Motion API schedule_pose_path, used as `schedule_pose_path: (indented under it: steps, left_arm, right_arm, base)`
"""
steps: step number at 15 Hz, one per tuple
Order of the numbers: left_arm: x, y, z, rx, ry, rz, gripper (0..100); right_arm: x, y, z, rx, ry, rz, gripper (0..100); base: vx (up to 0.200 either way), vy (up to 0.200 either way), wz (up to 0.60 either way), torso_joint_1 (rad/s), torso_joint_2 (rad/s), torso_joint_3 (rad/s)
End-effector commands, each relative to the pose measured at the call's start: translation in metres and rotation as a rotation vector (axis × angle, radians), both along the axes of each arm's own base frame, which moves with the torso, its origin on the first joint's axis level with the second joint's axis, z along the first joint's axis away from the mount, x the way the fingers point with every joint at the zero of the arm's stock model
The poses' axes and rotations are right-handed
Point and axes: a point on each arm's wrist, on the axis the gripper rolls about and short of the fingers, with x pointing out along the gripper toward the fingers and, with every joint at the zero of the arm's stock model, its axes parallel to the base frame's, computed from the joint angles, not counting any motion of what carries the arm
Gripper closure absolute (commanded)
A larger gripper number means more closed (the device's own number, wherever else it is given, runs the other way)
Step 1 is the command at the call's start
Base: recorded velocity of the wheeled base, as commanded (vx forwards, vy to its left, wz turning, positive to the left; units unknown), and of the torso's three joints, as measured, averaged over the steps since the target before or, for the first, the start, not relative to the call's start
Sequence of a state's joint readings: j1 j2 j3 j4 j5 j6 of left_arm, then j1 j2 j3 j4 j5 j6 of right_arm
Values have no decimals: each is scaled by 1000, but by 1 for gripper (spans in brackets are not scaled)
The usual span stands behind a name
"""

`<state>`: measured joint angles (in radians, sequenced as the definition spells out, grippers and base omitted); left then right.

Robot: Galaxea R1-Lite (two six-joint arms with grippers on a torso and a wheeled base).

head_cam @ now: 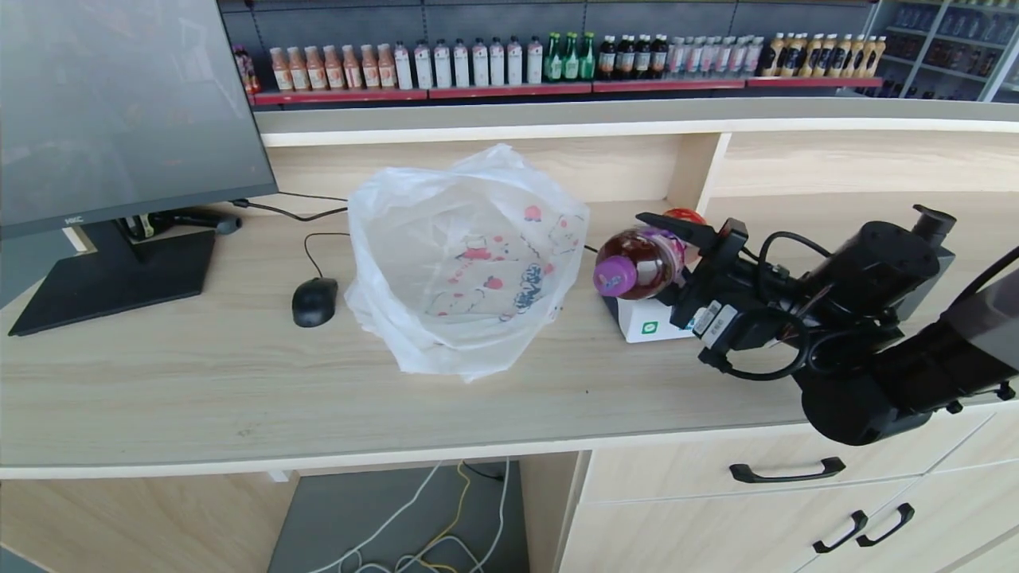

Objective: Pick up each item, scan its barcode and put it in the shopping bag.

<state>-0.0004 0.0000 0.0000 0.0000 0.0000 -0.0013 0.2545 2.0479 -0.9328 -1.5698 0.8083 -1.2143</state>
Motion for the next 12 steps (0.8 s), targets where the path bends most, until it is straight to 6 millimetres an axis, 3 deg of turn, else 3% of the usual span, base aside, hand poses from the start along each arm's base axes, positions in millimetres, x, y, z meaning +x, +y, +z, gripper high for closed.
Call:
schedule_pose_path:
  steps: [1,12]
  left_arm:
    - [0,0,0,0,0,-1,0]
    - [0,0,0,0,0,0,0]
  right_arm:
    - [3,0,-5,-3,10,-1,100]
    - [5,1,-9,-8,19,1,100]
  base:
    - [0,0,0,0,0,0]
    - [0,0,0,0,0,0]
